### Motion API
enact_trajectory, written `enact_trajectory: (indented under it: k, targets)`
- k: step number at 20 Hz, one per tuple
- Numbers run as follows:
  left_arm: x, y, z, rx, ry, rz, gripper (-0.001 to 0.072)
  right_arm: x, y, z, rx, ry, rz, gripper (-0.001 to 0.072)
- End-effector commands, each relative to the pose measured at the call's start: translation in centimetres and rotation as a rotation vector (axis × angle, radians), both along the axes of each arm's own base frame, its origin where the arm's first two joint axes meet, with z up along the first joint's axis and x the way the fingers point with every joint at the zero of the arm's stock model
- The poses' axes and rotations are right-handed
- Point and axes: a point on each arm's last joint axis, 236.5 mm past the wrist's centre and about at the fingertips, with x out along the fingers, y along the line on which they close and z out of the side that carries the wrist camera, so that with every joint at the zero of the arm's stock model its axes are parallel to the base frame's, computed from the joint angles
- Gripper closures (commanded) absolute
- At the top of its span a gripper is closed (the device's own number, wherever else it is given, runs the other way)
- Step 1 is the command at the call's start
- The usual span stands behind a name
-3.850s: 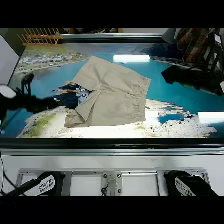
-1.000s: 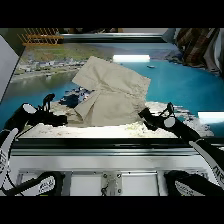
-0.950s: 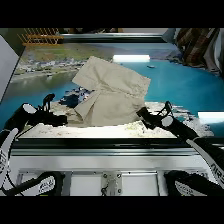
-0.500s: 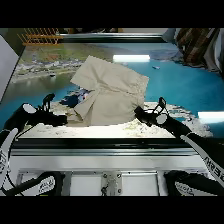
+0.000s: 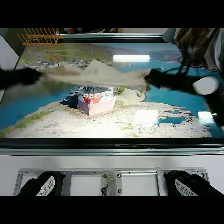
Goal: Fold the clothes and pants, and hang the long-sleeved shirts on hangers.
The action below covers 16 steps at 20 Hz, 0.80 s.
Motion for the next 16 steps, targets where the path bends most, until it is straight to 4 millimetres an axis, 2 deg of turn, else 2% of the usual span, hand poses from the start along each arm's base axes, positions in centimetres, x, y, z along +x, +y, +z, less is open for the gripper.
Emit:
enact_trajectory:
  k: [1, 2, 3, 4, 5, 6, 8, 9, 11, 14, 16]
  targets:
    - [-9.7, -4.0, 18.0, -0.040, -0.444, -0.056, 0.0700, -7.8, 0.0, 13.1, -0.004, -0.187, 0.088, 0.0694]
    - [-12.8, -4.8, 21.4, -0.054, -0.553, -0.076, 0.0700, -9.8, -0.2, 15.6, 0.019, -0.236, 0.079, 0.0694]
    - [-15.4, -5.4, 23.7, -0.067, -0.635, -0.098, 0.0700, -11.6, -0.3, 17.2, 0.052, -0.265, 0.067, 0.0694]
    - [-17.9, -5.9, 25.8, -0.089, -0.711, -0.116, 0.0700, -13.4, -0.5, 18.4, 0.084, -0.277, 0.056, 0.0694]
    - [-19.5, -6.0, 27.3, -0.105, -0.769, -0.126, 0.0700, -15.0, -0.6, 19.2, 0.115, -0.279, 0.046, 0.0694]
    - [-20.5, -5.9, 28.4, -0.121, -0.819, -0.124, 0.0700, -16.2, -0.7, 19.6, 0.147, -0.268, 0.035, 0.0695]
    - [-20.0, -5.5, 28.9, -0.145, -0.848, -0.107, 0.0700, -17.7, -0.6, 19.2, 0.199, -0.196, 0.021, 0.0694]
    - [-18.3, -5.5, 28.1, -0.151, -0.823, -0.098, 0.0700, -18.1, -0.4, 18.3, 0.208, -0.135, 0.021, 0.0694]
    - [-13.1, -5.8, 24.6, -0.158, -0.691, -0.094, 0.0700, -17.8, -0.4, 15.1, 0.194, 0.013, 0.006, 0.0694]
    - [-2.9, -6.5, 16.1, -0.170, -0.428, -0.076, 0.0700, -14.9, -0.2, 9.6, 0.165, 0.193, -0.014, 0.0694]
    - [3.8, -6.9, 9.2, -0.165, -0.254, -0.067, 0.0700, -11.9, -0.7, 4.3, 0.114, 0.327, -0.049, 0.0694]
